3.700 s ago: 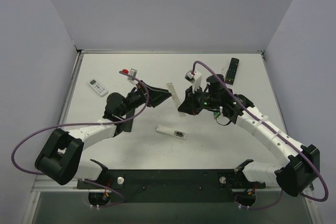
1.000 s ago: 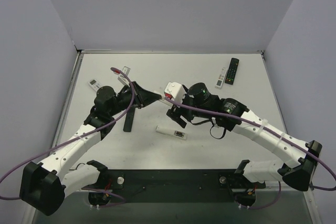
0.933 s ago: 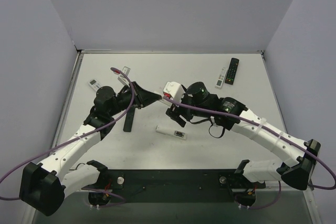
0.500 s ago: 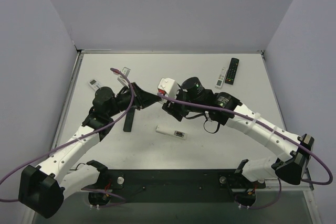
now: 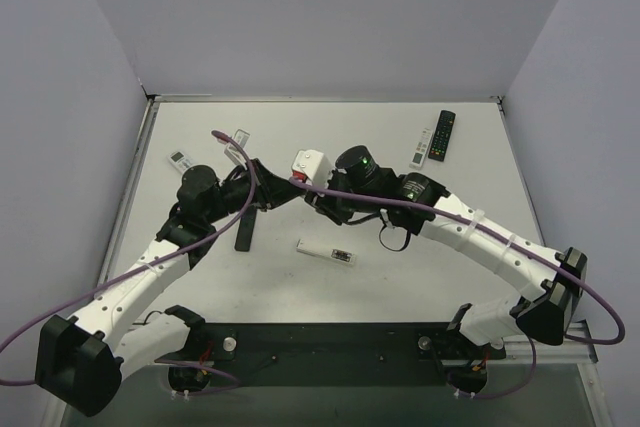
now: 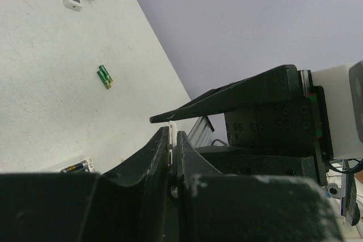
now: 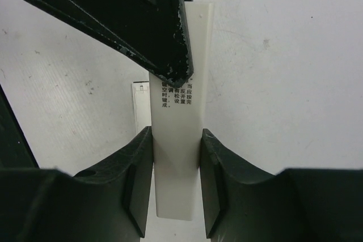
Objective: Load the batteries into the remote control
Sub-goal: Turn over the battery cover.
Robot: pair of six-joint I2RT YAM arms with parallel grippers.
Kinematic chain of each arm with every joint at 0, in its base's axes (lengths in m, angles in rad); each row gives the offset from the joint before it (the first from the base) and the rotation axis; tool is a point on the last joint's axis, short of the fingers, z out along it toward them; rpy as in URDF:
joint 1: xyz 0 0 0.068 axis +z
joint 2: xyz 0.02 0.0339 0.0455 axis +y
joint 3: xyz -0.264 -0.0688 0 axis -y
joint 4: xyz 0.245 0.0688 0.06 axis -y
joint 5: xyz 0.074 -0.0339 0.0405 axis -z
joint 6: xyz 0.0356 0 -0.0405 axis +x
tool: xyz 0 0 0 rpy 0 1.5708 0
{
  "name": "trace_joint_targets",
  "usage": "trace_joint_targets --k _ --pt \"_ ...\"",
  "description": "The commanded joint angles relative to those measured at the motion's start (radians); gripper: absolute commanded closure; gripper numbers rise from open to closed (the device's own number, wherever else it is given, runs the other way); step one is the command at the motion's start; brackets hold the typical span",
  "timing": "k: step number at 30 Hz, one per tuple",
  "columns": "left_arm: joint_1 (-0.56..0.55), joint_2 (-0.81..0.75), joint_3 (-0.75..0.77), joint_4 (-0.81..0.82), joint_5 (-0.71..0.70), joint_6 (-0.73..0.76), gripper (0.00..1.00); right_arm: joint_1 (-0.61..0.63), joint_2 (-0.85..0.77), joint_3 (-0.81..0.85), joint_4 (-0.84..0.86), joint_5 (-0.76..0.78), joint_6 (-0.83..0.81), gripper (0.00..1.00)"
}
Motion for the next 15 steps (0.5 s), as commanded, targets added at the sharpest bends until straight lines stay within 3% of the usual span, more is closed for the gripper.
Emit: trace_joint_targets --k 1,5,6,9,15 --pt "0.003 -0.03 0.005 -0.011 0.001 0.037 0.93 0.014 0.003 0.045 -0.014 -0.006 -0.019 0.88" --pt "0.02 -0.059 0.0 -0.101 -0.068 0.108 0.51 0.014 0.014 0.025 -0.054 -0.011 -0.022 0.92" --pt "0.037 -0.082 -0.009 -0.121 -0.109 0.118 0.46 0.014 0.019 0.021 -0.068 -0.023 -0.025 0.92" --pt "0.088 -0.152 -0.031 -0.21 -0.186 0.164 0.33 0.014 0.043 -0.005 -0.127 -0.041 -0.027 0.92" --pt "0.128 -0.31 -0.043 -0.484 -0.497 0.335 0.27 0.024 0.115 -0.064 -0.174 -0.06 -0.028 0.89"
